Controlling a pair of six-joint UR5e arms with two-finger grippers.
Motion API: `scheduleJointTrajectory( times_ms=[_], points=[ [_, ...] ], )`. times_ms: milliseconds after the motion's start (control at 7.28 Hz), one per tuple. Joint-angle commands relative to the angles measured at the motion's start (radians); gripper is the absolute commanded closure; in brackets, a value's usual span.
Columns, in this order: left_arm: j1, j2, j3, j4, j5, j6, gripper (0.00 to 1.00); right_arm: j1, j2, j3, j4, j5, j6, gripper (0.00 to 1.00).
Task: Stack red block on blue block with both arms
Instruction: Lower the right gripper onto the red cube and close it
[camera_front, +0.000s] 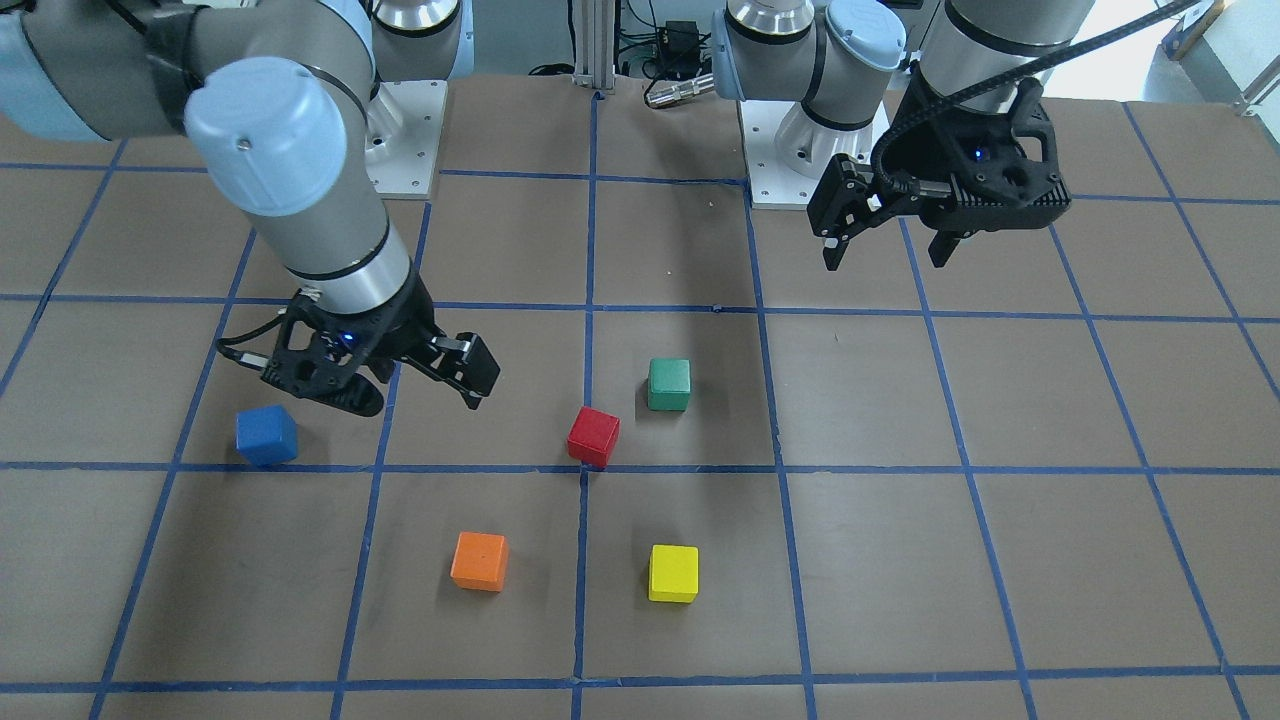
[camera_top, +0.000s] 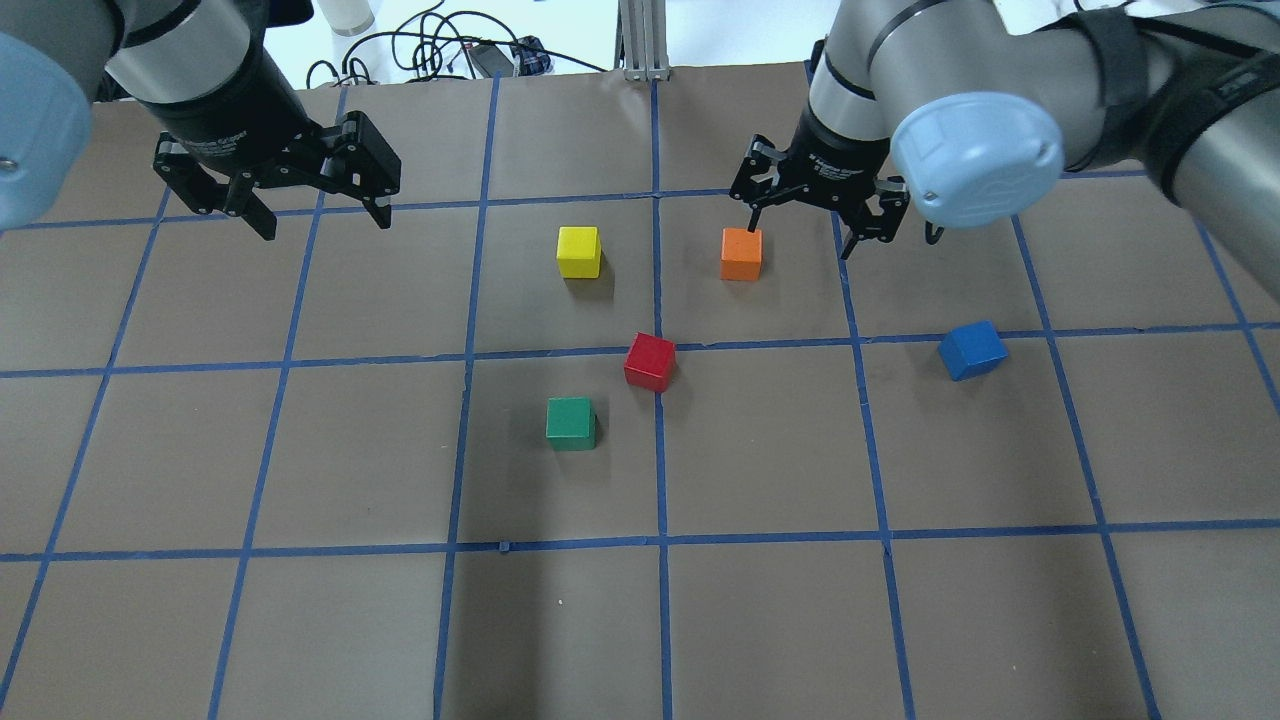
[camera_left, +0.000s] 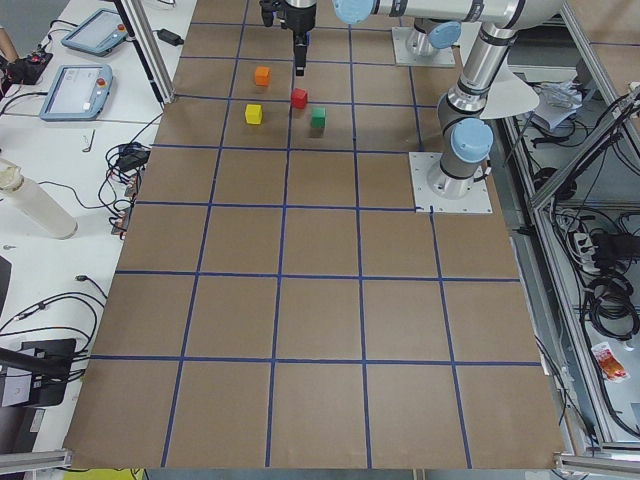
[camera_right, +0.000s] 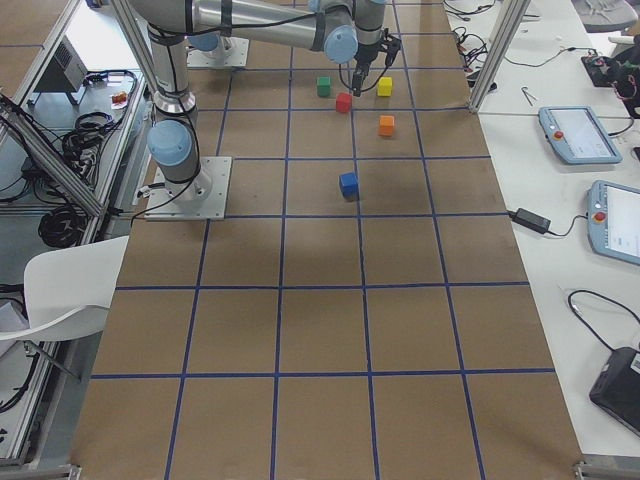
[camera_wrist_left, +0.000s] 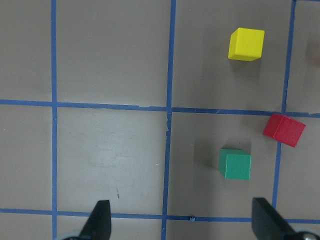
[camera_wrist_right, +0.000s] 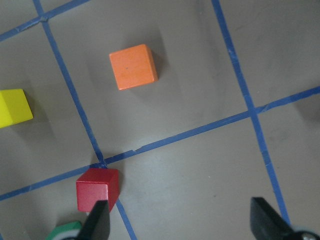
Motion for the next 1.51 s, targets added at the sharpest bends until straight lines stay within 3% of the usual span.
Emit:
scheduleJointTrajectory(
  times_ms=[0,412,962,1374],
  points=[
    [-0.002,0.0,0.001,-0.001,0.007,0.0,0.0,0.076,0.049,0.001,-0.037,-0.006,0.073,0.0],
    [-0.002,-0.001,0.001,0.001,0.007,0.0,0.0,0.151,0.171,-0.001,-0.164,0.003,0.198,0.0],
    [-0.001,-0.001,0.0,0.004,0.007,0.001,0.0,0.187,0.263,0.001,-0.16,0.008,0.197,0.0],
    [-0.002,0.0,-0.01,0.007,0.009,0.0,0.0,0.189,0.299,0.001,-0.16,0.059,0.188,0.0]
  ],
)
